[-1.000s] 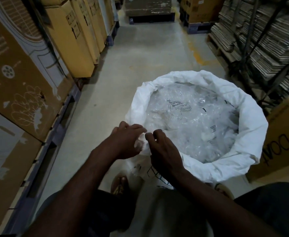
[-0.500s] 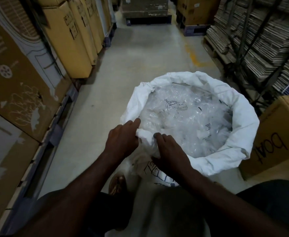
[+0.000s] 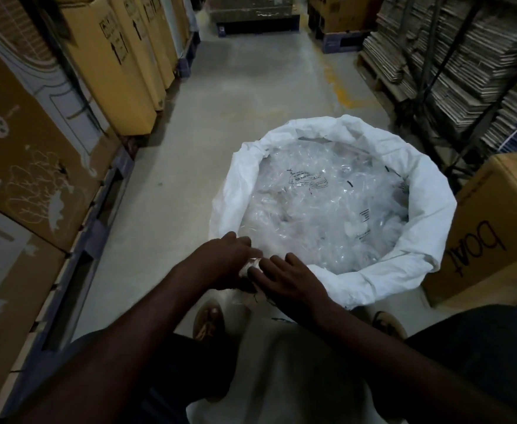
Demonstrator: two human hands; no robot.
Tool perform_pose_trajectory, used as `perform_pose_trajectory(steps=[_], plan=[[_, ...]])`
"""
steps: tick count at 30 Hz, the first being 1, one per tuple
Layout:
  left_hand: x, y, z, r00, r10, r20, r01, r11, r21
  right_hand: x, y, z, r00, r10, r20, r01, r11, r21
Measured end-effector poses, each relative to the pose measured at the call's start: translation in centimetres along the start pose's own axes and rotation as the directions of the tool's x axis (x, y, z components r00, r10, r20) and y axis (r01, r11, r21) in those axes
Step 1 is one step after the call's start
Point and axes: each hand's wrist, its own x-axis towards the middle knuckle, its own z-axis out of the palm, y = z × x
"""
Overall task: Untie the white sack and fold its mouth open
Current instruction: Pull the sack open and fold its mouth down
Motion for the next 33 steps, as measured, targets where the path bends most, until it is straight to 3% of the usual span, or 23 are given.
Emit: perform_pose_trajectory(steps=[3,6,8,11,13,16,20,23,26,29,31,33], plan=[[0.4,0.4,0.7,0.997,0.019,-0.078,-0.009,0.992,0.127,-1.2,-0.7,-1.5,0.986,-0.039,0.165,0.019,0.993,0.12],[0.4,0.2,1.5,0.972,-0.007,-0.235,0.057,0.977,0.207,-2.7,-0.4,-3.0,0.972,0.085,0.218,-0.137,0.962,0.236],[0.1,-0.2,2.0,0.94,-0.016,-0.341,0.082,0.98,0.179,-3.4,0.4,-3.9,0.941,0.214,0.263,-0.264,0.949,0.172],[-0.6,0.1,2.9,0.896,-0.052,-0.442,0.128,0.981,0.144,-3.5,1.3,-4.4,0.879,0.33,0.344,-0.337,0.941,-0.04],[-0.6,0.7,3.8,0.891,-0.068,-0.45,0.152,0.976,0.153,-3.3,2.0,-4.2,0.859,0.373,0.351,-0.354,0.928,-0.12],[-0.8,1.9,4.6,0.874,-0.075,-0.48,0.195,0.959,0.205,-2.9,2.5,-4.0,0.894,0.339,0.294,-0.344,0.938,-0.035],[-1.7,5.3,4.9,0.882,0.17,-0.439,-0.031,0.951,0.308,-3.2,1.6,-4.6,0.945,0.22,0.243,-0.229,0.973,0.007],[-0.1,6.4,4.1,0.944,0.146,-0.294,-0.106,0.983,0.15,-4.2,1.1,-5.0,0.95,0.199,0.239,-0.217,0.975,0.053],[1.4,6.4,3.7,0.958,0.153,-0.242,-0.123,0.983,0.134,-5.4,0.9,-7.0,0.926,0.207,0.315,-0.275,0.942,0.191],[1.7,6.0,3.8,0.935,0.117,-0.334,-0.073,0.987,0.142,-6.4,3.4,-9.8,0.852,0.209,0.48,-0.406,0.842,0.356],[1.9,5.9,3.9,0.912,0.07,-0.404,-0.009,0.988,0.151,-7.7,6.3,-10.5,0.831,0.228,0.507,-0.375,0.903,0.208],[2.2,5.7,4.2,0.897,0.063,-0.438,0.013,0.986,0.168,-9.0,9.9,-10.2,0.785,0.349,0.512,-0.435,0.899,0.054]])
